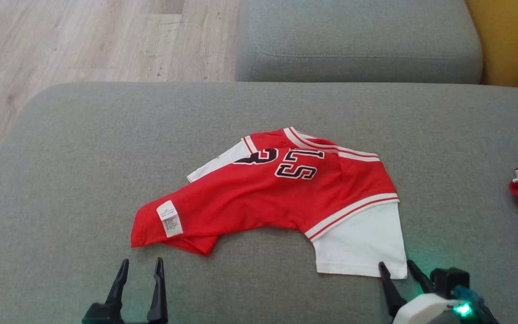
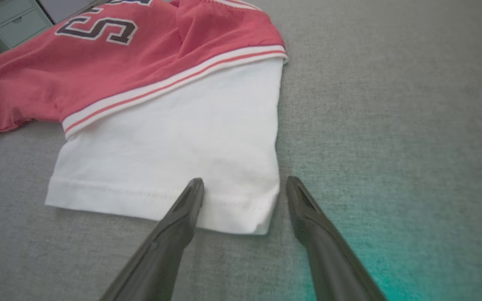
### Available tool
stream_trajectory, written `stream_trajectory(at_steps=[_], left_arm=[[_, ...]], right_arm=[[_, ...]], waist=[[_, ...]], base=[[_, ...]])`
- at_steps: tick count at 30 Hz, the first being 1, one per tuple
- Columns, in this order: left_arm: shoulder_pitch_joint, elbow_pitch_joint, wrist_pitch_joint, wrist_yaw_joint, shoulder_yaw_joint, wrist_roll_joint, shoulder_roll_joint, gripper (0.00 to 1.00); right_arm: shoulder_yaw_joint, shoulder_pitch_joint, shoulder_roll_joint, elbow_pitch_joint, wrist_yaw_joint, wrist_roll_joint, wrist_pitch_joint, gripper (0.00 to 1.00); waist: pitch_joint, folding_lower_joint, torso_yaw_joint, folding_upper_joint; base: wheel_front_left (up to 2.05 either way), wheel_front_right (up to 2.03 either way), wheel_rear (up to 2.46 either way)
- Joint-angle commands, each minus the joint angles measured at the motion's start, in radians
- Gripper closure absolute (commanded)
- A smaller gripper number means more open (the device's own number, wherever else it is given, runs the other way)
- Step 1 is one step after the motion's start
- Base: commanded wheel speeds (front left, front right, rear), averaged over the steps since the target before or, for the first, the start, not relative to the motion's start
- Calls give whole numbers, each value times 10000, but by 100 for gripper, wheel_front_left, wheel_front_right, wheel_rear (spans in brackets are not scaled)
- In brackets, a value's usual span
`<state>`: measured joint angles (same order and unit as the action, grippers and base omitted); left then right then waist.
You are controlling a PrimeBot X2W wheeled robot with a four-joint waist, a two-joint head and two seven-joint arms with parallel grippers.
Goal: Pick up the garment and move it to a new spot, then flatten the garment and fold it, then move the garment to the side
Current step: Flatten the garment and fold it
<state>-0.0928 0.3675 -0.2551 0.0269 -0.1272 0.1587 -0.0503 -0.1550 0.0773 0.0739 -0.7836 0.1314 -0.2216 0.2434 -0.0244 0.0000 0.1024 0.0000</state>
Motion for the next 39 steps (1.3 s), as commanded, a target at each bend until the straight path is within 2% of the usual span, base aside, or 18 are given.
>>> stream_trajectory(at_steps=[1, 2, 3, 4, 8, 13, 19, 24, 26, 32, 39], left_arm=[[252, -239, -67, -32, 260, 52, 1, 0], [266, -230, -67, -41, 244, 67, 1, 0], [281, -223, -67, -49, 228, 84, 1, 0], [294, -215, -67, -63, 219, 108, 1, 0], [296, -191, -67, -98, 256, 190, 1, 0], [236, -153, -67, -137, 344, 349, 1, 0], [271, 37, -67, 44, 163, 658, 1, 0], [429, 682, -67, 698, -629, 1436, 1, 0], [518, 991, -67, 824, -895, 1643, 1, 0], [853, 1732, -67, 994, -1520, 2036, 1, 0], [1276, 2120, -67, 1030, -1639, 2041, 1, 0]], right_arm=[[-157, 571, 6, -251, -7, 201, -243, 0], [-100, 609, -12, -499, -7, 246, -378, 15], [-79, 643, -25, -713, -7, 307, -477, 92], [-51, 664, -34, -914, -7, 368, -572, 100], [233, 704, 8, -1251, -7, 380, -500, 100], [1819, 758, 624, -1308, -7, 146, -19, 100], [2649, 770, 1032, -832, -7, 349, 138, 100], [2535, 947, 738, -377, -7, 391, 166, 100], [2441, 1021, 645, -282, -7, 383, 169, 100], [2193, 1243, 570, -73, -7, 288, 175, 100], [1984, 1421, 622, 179, -7, 133, 179, 100]], waist=[[33, 0, 51, 0], [44, 0, 74, 0], [52, 0, 101, 0], [59, 0, 122, 0], [58, 0, 138, 0], [40, 0, -12, 0], [164, 0, -376, 0], [390, 0, -693, 0], [473, 0, -768, 0], [695, 0, -931, 0], [895, 0, -1059, 0]], base=[[0, 0, 0], [0, 0, 0], [0, 0, 0], [0, 0, 0], [0, 0, 0], [0, 0, 0], [0, 0, 0], [0, 0, 0], [0, 0, 0], [0, 0, 0], [0, 0, 0]])
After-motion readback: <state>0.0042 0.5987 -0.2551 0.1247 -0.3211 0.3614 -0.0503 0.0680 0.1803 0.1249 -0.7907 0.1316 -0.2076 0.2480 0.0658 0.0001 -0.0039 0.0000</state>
